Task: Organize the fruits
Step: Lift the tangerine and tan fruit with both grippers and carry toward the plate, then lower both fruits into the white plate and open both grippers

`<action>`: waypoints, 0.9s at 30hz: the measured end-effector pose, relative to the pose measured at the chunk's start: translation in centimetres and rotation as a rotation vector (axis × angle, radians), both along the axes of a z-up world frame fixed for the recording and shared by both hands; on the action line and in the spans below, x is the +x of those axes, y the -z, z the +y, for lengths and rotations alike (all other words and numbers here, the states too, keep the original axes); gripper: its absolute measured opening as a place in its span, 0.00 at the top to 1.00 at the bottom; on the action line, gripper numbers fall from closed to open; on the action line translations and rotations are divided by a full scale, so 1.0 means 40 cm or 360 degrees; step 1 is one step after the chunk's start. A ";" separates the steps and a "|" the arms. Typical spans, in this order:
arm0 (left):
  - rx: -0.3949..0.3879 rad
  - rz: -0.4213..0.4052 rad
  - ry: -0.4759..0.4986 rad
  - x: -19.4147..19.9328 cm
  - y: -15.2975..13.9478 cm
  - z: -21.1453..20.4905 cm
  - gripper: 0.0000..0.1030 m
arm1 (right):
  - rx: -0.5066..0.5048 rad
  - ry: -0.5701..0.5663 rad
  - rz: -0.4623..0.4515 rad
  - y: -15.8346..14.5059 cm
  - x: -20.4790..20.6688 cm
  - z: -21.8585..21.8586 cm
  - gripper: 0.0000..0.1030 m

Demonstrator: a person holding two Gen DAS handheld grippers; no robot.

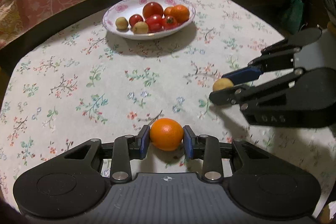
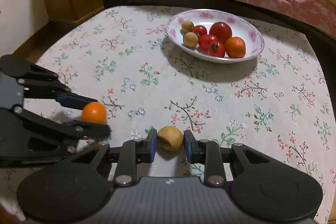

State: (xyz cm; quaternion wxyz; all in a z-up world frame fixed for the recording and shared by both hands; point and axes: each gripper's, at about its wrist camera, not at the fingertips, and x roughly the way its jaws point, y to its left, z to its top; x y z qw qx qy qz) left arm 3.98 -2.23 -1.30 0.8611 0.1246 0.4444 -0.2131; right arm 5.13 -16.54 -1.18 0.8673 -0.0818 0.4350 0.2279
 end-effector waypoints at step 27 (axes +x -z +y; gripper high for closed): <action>-0.0148 -0.0189 -0.0141 0.160 -0.094 -0.045 0.60 | 0.0204 0.0220 -0.0134 -0.096 0.114 -0.054 0.79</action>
